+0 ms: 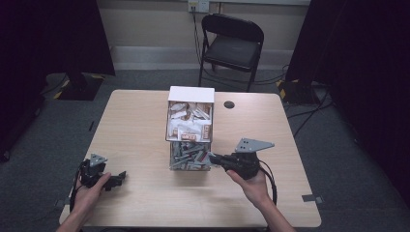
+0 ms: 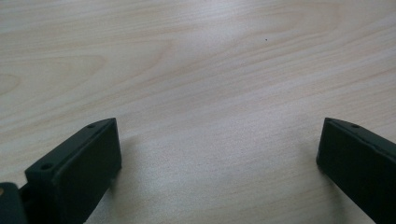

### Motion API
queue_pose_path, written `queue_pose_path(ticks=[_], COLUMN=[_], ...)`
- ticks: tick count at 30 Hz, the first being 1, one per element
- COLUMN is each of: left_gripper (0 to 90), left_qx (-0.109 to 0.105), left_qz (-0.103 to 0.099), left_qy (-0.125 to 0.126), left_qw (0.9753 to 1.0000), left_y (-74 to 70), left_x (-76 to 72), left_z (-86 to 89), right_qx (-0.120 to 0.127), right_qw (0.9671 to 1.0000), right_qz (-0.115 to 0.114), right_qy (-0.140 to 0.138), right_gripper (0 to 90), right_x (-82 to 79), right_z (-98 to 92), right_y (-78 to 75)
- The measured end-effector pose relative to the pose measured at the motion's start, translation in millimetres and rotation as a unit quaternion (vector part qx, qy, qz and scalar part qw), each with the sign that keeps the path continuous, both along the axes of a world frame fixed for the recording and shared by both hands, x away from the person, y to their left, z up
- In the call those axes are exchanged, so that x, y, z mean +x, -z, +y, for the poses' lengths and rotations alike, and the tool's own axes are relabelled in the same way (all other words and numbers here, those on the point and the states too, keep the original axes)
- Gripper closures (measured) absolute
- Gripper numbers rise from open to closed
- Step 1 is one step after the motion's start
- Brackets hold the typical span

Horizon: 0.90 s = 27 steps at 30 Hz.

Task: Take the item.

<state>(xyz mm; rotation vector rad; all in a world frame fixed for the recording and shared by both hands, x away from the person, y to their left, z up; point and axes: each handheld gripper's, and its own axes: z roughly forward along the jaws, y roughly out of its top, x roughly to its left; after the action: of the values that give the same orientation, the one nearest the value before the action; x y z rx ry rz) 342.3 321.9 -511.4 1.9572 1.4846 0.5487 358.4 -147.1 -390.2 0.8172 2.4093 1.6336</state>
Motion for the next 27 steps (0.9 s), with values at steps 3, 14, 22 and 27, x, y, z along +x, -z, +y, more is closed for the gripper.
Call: queue_pose_path(ticks=[3,14,22,27], left_gripper=[0.0,0.0,0.0,0.0], left_qx=[0.0,0.0,0.0,0.0], left_qz=[0.0,0.0,0.0,0.0], left_qy=[0.0,0.0,0.0,-0.001], left_qw=[1.0,1.0,1.0,1.0], left_y=[0.0,0.0,0.0,0.0], left_x=[0.0,0.0,0.0,0.0], left_z=[0.0,0.0,0.0,-0.1], right_qx=[0.002,0.006,0.005,0.007], right_qw=[1.0,0.9998,0.9996,0.9994], right_qz=[-0.001,-0.008,-0.006,-0.006], right_qy=[0.003,0.018,0.029,0.034], right_gripper=[88.9,88.9,88.9,88.9], right_x=[-0.2,-0.4,-0.7,0.3], right_z=[-4.2,-18.5,-27.3,-32.0], right_y=[-2.1,-8.4,-6.8,-7.6])
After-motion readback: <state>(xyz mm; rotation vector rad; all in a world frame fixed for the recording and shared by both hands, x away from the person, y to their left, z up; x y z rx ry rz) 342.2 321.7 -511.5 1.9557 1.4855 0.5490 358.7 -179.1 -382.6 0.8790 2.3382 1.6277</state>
